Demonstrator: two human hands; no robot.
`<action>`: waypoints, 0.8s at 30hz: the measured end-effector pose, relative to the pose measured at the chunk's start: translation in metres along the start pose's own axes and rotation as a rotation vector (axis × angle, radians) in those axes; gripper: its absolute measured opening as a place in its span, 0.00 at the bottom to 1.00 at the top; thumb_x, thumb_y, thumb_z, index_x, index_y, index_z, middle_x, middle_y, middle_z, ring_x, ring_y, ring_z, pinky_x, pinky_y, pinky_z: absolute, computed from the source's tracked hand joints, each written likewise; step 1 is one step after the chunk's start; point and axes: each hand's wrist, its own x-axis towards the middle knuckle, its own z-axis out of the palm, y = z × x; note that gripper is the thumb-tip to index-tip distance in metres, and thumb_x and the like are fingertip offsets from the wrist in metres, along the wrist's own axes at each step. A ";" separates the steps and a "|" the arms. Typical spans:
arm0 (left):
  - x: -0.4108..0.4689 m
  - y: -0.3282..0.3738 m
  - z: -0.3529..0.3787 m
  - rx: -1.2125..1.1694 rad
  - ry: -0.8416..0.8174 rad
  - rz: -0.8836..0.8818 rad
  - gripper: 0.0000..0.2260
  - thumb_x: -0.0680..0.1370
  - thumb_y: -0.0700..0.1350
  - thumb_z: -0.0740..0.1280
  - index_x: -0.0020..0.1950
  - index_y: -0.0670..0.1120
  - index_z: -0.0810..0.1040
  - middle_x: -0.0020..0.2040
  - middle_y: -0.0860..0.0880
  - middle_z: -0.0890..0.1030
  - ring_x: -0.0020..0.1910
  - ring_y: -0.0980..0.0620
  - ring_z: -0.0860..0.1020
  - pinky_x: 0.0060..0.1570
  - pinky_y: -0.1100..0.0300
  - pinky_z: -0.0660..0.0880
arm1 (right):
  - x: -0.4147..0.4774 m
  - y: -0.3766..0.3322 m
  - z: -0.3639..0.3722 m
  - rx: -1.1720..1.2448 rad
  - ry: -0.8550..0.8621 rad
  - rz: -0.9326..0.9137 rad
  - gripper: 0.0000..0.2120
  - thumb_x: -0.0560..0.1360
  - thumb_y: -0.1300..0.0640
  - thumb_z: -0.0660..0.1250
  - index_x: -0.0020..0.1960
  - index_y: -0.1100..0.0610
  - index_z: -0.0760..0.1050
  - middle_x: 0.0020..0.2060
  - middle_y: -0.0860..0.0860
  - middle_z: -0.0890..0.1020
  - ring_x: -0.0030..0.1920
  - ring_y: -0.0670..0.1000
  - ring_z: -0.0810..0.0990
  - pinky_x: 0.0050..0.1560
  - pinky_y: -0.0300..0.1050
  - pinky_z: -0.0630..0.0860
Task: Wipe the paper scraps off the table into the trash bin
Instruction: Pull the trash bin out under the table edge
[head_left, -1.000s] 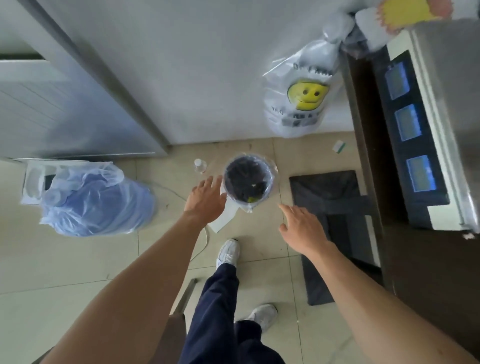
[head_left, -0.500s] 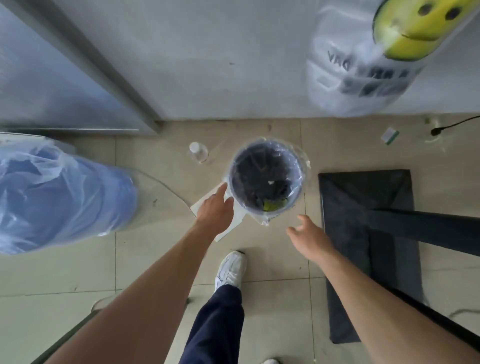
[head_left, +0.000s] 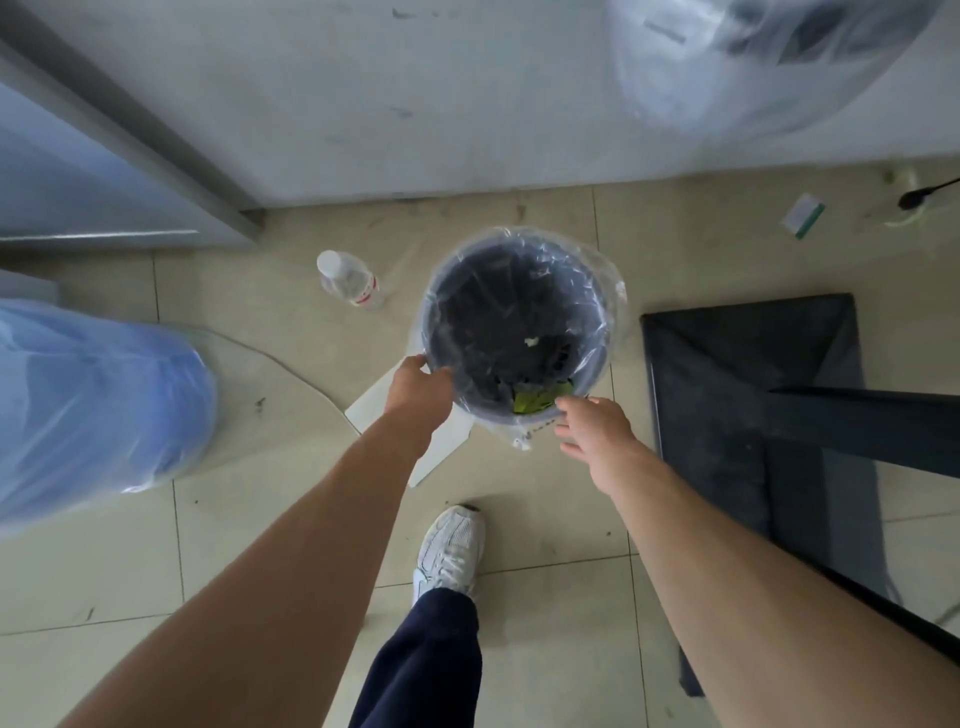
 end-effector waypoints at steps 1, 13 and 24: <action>0.004 0.000 0.001 0.023 0.019 0.001 0.21 0.80 0.45 0.66 0.73 0.46 0.70 0.55 0.46 0.81 0.48 0.46 0.81 0.58 0.46 0.80 | 0.004 -0.001 0.002 0.035 0.010 0.008 0.21 0.79 0.56 0.64 0.69 0.61 0.69 0.53 0.55 0.79 0.54 0.55 0.80 0.62 0.55 0.77; 0.000 0.008 -0.008 0.061 0.055 -0.022 0.11 0.78 0.41 0.62 0.60 0.45 0.69 0.53 0.43 0.78 0.52 0.42 0.81 0.52 0.42 0.83 | -0.011 -0.021 0.015 0.134 0.192 -0.008 0.09 0.79 0.64 0.60 0.57 0.63 0.74 0.42 0.54 0.77 0.40 0.52 0.79 0.43 0.46 0.80; -0.186 0.028 -0.063 0.001 0.005 0.079 0.07 0.75 0.41 0.69 0.48 0.46 0.71 0.49 0.42 0.80 0.45 0.42 0.80 0.50 0.41 0.83 | -0.208 -0.006 -0.045 0.214 0.176 -0.101 0.04 0.76 0.65 0.66 0.50 0.61 0.72 0.45 0.58 0.79 0.41 0.55 0.82 0.37 0.48 0.82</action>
